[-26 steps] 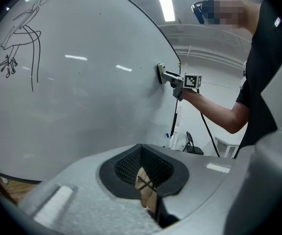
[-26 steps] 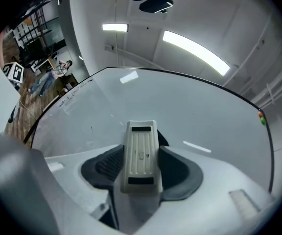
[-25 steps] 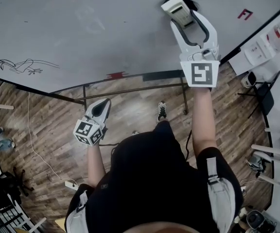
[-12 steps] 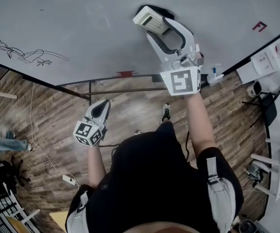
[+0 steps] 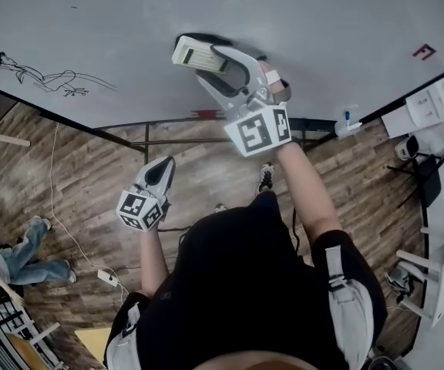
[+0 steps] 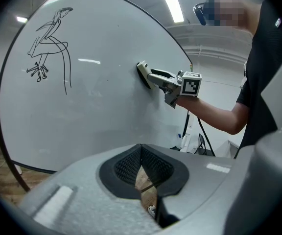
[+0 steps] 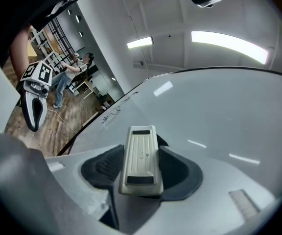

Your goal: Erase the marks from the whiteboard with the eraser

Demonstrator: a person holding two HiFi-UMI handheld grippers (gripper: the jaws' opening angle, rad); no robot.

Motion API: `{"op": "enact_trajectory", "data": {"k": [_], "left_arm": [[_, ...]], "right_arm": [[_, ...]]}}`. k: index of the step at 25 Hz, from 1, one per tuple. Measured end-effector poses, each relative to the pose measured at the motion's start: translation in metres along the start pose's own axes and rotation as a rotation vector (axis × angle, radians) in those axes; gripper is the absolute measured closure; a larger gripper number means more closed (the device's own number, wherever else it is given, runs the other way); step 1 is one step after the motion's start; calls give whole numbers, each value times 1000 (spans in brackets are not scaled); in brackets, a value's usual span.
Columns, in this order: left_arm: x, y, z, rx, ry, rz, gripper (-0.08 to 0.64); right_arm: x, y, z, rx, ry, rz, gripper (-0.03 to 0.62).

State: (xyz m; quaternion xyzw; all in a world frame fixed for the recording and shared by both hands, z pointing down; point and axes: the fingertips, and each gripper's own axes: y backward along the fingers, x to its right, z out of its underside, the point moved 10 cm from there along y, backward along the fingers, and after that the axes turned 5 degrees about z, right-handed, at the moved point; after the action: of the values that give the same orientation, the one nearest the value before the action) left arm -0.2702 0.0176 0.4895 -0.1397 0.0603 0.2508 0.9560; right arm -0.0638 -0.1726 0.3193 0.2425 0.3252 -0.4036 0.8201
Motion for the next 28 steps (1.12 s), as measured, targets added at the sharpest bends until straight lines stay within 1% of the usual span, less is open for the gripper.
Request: {"op": "enact_trajectory", "data": {"k": [3, 7, 12, 19, 22, 28], "left_arm": [[-2, 3, 0, 3, 5, -14, 549], [-7, 0, -2, 2, 10, -15, 549], [-9, -18, -7, -1, -9, 36, 549], [-5, -43, -13, -10, -27, 117, 549], [-3, -52, -16, -13, -34, 143, 549], [-3, -67, -17, -26, -43, 187, 549]], "right_arm": [[-6, -4, 0, 5, -5, -26, 367], [3, 0, -1, 0, -11, -25, 367], [29, 19, 1, -10, -33, 54, 367], [60, 48, 6, -43, -15, 148, 367], [72, 60, 11, -47, -2, 184, 367], [94, 89, 24, -93, -8, 267, 367]]}}
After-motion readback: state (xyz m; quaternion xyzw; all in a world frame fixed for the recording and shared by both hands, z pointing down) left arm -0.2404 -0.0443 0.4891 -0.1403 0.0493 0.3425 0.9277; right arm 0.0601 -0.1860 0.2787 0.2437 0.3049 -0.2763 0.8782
